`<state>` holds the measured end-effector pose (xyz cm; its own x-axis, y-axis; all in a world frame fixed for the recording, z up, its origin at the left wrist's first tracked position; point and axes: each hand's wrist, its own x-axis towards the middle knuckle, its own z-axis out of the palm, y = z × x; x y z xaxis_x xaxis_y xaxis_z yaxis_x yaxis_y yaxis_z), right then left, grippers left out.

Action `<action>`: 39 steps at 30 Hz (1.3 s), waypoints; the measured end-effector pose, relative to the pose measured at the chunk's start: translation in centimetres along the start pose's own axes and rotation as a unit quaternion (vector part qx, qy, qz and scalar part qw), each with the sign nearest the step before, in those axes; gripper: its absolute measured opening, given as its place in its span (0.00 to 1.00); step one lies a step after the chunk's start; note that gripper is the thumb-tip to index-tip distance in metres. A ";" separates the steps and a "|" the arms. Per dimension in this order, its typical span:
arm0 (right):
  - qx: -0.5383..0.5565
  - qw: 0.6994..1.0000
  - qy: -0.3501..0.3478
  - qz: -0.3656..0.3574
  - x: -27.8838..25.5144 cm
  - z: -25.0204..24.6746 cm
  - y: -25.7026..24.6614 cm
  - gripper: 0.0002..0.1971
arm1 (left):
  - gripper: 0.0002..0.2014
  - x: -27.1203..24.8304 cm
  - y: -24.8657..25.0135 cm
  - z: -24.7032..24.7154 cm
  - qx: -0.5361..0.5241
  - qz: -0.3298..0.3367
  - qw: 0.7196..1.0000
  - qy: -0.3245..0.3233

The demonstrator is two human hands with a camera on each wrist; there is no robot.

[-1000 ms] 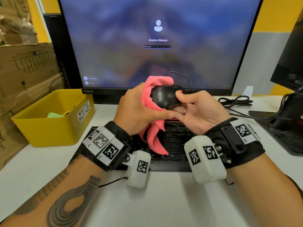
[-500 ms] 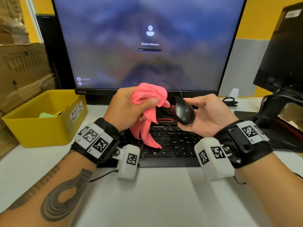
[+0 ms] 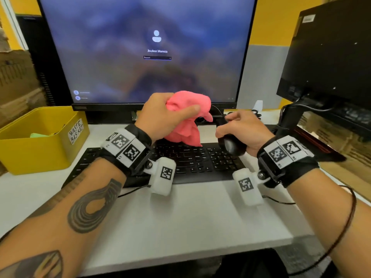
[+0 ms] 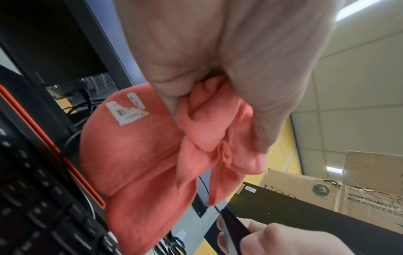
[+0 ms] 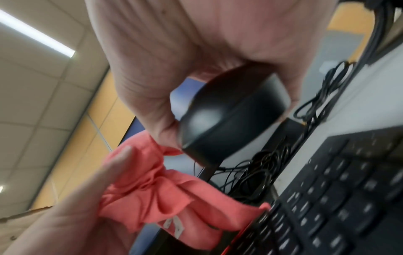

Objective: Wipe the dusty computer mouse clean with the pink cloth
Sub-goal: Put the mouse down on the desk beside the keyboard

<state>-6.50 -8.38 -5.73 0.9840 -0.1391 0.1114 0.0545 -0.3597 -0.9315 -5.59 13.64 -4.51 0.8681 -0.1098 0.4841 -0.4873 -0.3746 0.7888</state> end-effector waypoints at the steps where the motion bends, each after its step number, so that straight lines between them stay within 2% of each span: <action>1: -0.005 1.000 0.010 -0.008 -0.1 -0.5 0.1 0.28 | 0.21 0.1 0.4 0.3 0.000 -0.002 1.000 0.008; 3: -0.010 0.999 0.022 -0.022 -0.1 -1.9 0.6 0.29 | 0.17 0.4 1.1 1.0 0.008 0.012 0.999 0.032; 6: -0.016 0.998 0.057 -0.036 -0.5 -4.1 1.2 0.18 | 0.11 0.5 1.6 2.1 0.008 0.032 0.999 0.036; 8: -0.031 0.996 0.083 -0.025 -0.5 -5.5 1.8 0.16 | 0.11 0.4 1.9 2.7 0.003 0.029 0.999 0.044; 9: -0.036 0.995 0.088 -0.016 -0.7 -6.1 2.1 0.17 | 0.11 0.3 2.2 3.0 -0.004 0.019 0.999 0.050; 11: -0.062 0.995 0.076 0.010 -0.6 -7.0 2.8 0.28 | 0.09 0.4 2.2 3.6 -0.020 0.004 0.998 0.058; 13: -0.104 0.992 0.060 0.036 -0.5 -7.7 3.4 0.34 | 0.07 0.5 2.3 4.0 -0.033 -0.007 0.998 0.055; 14: -0.130 0.989 0.051 0.043 -0.5 -8.0 3.5 0.32 | 0.07 0.6 2.3 4.3 -0.040 -0.009 0.998 0.054; 16: -0.183 0.980 0.040 0.060 -0.3 -8.3 3.8 0.23 | 0.07 0.6 2.6 4.7 -0.054 -0.015 0.997 0.053; 18: -0.227 0.970 0.032 0.075 0.0 -8.3 3.9 0.18 | 0.12 0.7 2.9 5.1 -0.056 -0.012 0.997 0.054; 20: -0.274 0.958 0.024 0.087 0.7 -8.0 4.0 0.19 | 0.06 1.0 2.9 5.4 -0.063 -0.007 0.997 0.048; 21: -0.293 0.952 0.020 0.092 1.0 -7.8 4.0 0.21 | 0.06 1.0 2.9 5.5 -0.062 -0.007 0.997 0.045; 24: -0.336 0.936 0.017 0.105 1.9 -7.3 4.1 0.25 | 0.13 1.5 2.5 5.9 -0.053 -0.003 0.998 0.043; 27: -0.378 0.918 0.006 0.117 2.3 -6.9 4.0 0.30 | 0.07 1.4 2.4 6.2 -0.057 0.002 0.998 0.039; 30: -0.417 0.899 -0.014 0.134 2.8 -6.9 4.0 0.34 | 0.07 1.4 2.3 6.4 -0.058 0.002 0.998 0.038; 35: -0.451 0.881 -0.036 0.139 2.9 -7.2 3.8 0.29 | 0.10 1.2 2.1 6.4 -0.063 -0.004 0.998 0.018; 39: -0.487 0.860 -0.062 0.137 3.5 -6.8 3.8 0.33 | 0.10 1.3 2.0 6.4 -0.057 -0.003 0.998 0.016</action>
<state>-4.01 -16.45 -6.52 0.9509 -0.2644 -0.1607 -0.2913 -0.9401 -0.1770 -4.87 6.84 -4.71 0.8684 -0.0779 0.4897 -0.4914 -0.2673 0.8289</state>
